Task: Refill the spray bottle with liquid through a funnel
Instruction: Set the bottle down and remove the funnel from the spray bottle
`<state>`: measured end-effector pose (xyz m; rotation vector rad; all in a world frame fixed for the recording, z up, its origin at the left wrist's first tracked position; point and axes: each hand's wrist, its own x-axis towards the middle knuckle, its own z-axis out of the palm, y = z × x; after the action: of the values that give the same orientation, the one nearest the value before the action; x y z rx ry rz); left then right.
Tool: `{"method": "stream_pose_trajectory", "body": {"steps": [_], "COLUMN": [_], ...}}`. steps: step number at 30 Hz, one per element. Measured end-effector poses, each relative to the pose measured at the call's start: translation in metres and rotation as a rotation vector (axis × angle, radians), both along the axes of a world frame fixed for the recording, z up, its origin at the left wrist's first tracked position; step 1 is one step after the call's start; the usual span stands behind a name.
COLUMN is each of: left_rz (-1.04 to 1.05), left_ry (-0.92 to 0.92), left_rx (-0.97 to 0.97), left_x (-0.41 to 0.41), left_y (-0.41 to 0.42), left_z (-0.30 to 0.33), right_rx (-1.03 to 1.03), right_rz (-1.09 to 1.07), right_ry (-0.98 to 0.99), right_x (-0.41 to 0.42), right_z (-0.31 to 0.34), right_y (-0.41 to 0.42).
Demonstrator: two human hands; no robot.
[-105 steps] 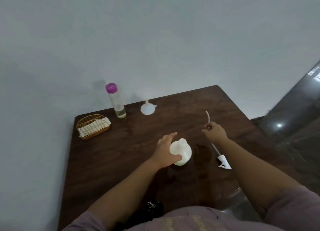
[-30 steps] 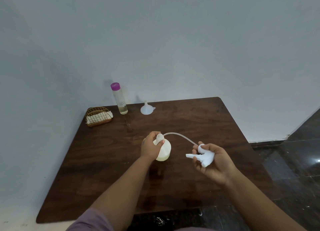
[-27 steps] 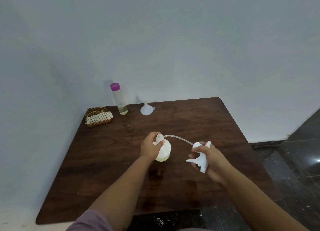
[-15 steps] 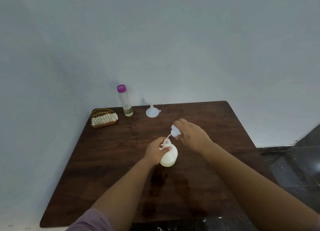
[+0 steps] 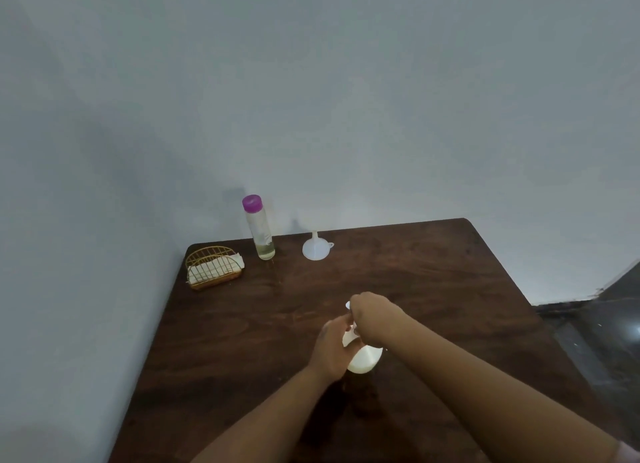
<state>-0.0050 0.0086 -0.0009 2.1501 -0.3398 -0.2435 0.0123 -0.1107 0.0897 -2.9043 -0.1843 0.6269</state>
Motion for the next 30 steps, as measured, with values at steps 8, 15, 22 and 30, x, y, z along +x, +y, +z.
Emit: {"method": "stream_pose_trajectory", "body": {"steps": [8,15,22,30], "left_rz": [-0.084,-0.158,-0.114,-0.102], "left_ry": [-0.122,-0.125,-0.088,-0.044], "left_rx": [0.138,0.061,0.009,0.053], "left_x": [0.005,0.015,0.013,0.016], "left_y": [0.006,0.013,0.013,0.012], "left_z": [-0.008,-0.004,-0.009,-0.018], "right_rx": [0.008,0.750,1.086,0.966], "right_rz": [-0.256,-0.598,-0.345,-0.513], "right_ry": [0.104,0.594,0.104,-0.216], "right_x": [-0.005,-0.007,-0.029,-0.037], "right_z": [0.012,0.027,-0.025,-0.062], "right_y": [0.018,-0.039,-0.042,-0.039]}}
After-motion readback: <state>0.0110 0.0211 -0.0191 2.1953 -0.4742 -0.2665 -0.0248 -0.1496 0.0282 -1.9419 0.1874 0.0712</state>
